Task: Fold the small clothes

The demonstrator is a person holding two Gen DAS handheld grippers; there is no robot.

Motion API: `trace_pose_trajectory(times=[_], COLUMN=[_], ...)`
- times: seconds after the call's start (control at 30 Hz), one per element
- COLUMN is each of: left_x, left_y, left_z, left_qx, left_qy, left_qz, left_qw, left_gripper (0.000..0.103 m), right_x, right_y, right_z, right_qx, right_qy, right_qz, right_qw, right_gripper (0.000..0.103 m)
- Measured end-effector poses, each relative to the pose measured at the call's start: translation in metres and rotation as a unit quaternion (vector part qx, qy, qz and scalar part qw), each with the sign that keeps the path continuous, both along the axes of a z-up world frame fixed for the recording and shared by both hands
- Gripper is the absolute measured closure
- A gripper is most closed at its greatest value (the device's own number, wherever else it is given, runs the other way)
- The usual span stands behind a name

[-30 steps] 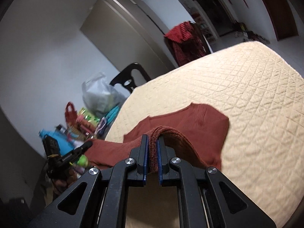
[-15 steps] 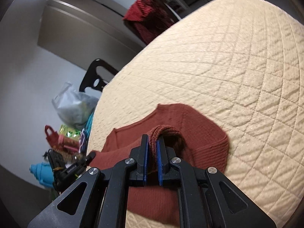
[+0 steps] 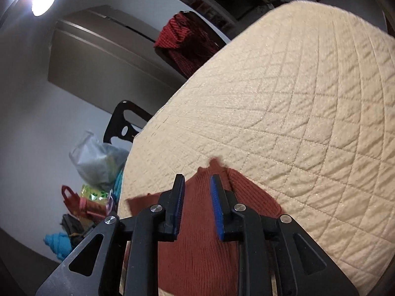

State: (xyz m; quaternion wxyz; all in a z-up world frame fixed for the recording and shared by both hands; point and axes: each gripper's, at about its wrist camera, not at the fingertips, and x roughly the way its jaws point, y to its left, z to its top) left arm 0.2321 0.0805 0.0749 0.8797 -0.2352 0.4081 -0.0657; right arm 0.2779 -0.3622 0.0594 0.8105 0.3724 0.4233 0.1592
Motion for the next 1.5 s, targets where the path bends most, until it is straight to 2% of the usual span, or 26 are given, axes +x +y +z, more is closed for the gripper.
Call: trace_pose_trajectory(times=[0.27, 0.4, 0.57, 0.63, 0.67, 0.7, 0.8, 0.93, 1.0, 1.07, 1.1, 1.13, 1.2, 1.23, 1.33, 1.43, 1.5], left_x=[-0.060, -0.091, -0.102, -0.095, -0.091, -0.092, -0.097, -0.089, -0.082, -0.075, -0.073, -0.073, -0.071, -0.067, -0.046, -0.017, 0.003], left_y=[-0.031, -0.048, -0.061, -0.063, -0.061, -0.059, -0.056, -0.062, -0.064, -0.062, -0.059, -0.057, -0.056, -0.057, -0.067, -0.080, -0.084], left_z=[0.006, 0.005, -0.006, -0.019, -0.024, -0.023, -0.012, 0.003, 0.002, -0.010, -0.015, -0.016, -0.010, -0.005, 0.008, 0.011, 0.004], left_qx=[0.033, 0.040, 0.056, 0.073, 0.064, 0.060, 0.059, 0.080, 0.089, 0.111, 0.108, 0.102, 0.111, 0.116, 0.125, 0.130, 0.136], left_qy=[-0.006, -0.010, -0.010, 0.014, 0.020, 0.018, 0.012, -0.009, -0.011, 0.011, 0.024, 0.025, 0.018, 0.010, -0.007, -0.017, -0.010], left_qz=[-0.066, -0.095, -0.111, -0.105, -0.105, -0.104, -0.098, -0.094, -0.090, -0.075, -0.075, -0.077, -0.077, -0.077, -0.079, -0.090, -0.090], left_qw=[0.9973, 0.9946, 0.9922, 0.9917, 0.9923, 0.9927, 0.9934, 0.9923, 0.9919, 0.9909, 0.9911, 0.9915, 0.9907, 0.9903, 0.9889, 0.9874, 0.9866], left_gripper=[0.071, 0.071, 0.071, 0.071, 0.072, 0.072, 0.072, 0.072, 0.072, 0.072, 0.072, 0.072, 0.072, 0.072, 0.072, 0.072, 0.072], right_x=[-0.056, -0.094, -0.111, -0.107, -0.104, -0.104, -0.107, -0.098, -0.090, -0.081, -0.078, -0.077, -0.077, -0.074, -0.053, -0.022, -0.002], right_y=[0.024, 0.034, 0.037, 0.036, 0.034, 0.031, 0.026, 0.032, 0.037, 0.039, 0.037, 0.034, 0.032, 0.034, 0.044, 0.060, 0.066], right_z=[0.015, 0.007, -0.005, -0.014, -0.018, -0.020, -0.014, 0.001, 0.000, -0.012, -0.019, -0.020, -0.012, -0.004, 0.009, 0.008, -0.002], right_qx=[-0.096, -0.145, -0.170, -0.195, -0.199, -0.193, -0.191, -0.196, -0.191, -0.203, -0.207, -0.193, -0.205, -0.220, -0.218, -0.218, -0.219], right_qy=[-0.031, -0.032, -0.027, -0.013, -0.005, -0.003, -0.009, -0.030, -0.030, -0.012, 0.003, 0.003, -0.008, -0.022, -0.036, -0.038, -0.022], right_qz=[0.067, 0.092, 0.094, 0.093, 0.088, 0.084, 0.076, 0.077, 0.078, 0.075, 0.070, 0.069, 0.064, 0.061, 0.067, 0.086, 0.086], right_qw=[0.993, 0.985, 0.980, 0.976, 0.976, 0.978, 0.979, 0.977, 0.978, 0.976, 0.976, 0.979, 0.977, 0.973, 0.973, 0.971, 0.972], right_gripper=[0.081, 0.081, 0.081, 0.081, 0.086, 0.089, 0.089, 0.089, 0.088, 0.088, 0.088, 0.088, 0.088, 0.088, 0.088, 0.088, 0.088])
